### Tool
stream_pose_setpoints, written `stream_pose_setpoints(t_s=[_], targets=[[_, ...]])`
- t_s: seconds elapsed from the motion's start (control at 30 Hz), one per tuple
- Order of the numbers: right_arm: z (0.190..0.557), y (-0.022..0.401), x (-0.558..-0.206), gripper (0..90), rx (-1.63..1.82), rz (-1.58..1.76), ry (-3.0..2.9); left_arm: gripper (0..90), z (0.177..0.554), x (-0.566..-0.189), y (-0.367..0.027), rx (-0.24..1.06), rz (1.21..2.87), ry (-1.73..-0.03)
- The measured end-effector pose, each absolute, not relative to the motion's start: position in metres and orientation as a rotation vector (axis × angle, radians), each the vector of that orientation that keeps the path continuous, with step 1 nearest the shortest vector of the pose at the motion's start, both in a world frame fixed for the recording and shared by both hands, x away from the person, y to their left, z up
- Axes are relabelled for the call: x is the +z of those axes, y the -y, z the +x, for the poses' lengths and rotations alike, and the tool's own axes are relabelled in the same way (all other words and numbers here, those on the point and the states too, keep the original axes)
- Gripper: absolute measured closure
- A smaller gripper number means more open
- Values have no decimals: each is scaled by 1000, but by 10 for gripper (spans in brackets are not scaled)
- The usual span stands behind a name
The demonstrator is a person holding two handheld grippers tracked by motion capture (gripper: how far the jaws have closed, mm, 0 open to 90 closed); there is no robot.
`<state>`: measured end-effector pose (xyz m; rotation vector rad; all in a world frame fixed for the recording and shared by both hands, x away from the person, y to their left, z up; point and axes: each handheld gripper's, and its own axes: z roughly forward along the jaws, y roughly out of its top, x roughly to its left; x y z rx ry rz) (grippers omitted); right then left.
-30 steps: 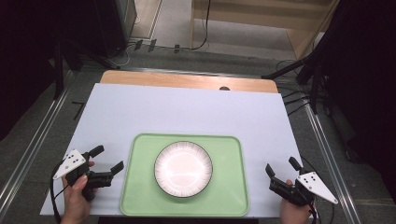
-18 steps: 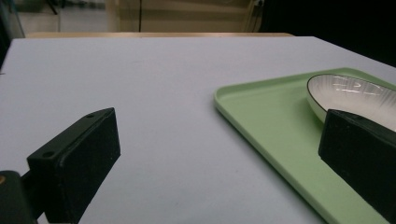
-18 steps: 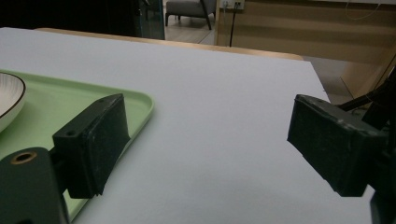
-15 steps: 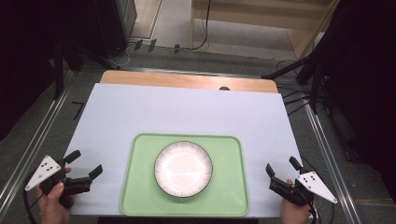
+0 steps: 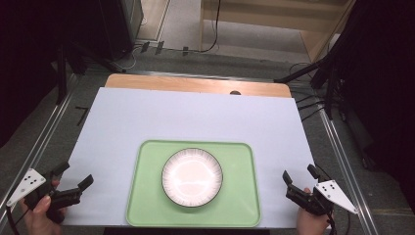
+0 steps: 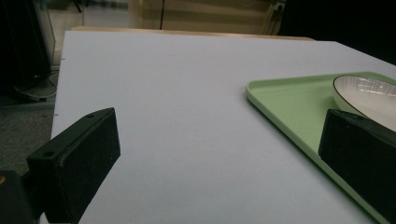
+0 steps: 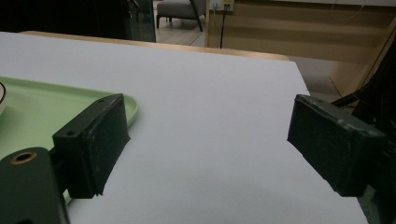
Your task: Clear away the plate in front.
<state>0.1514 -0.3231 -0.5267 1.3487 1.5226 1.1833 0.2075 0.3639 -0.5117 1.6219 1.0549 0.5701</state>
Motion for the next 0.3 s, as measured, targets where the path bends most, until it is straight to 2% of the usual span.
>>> stream_pose_setpoints(t_s=[0.3], targets=[[153, 322, -528, 129, 1181, 1346, -1528, 0, 210, -514, -365, 548, 1621, -1056]])
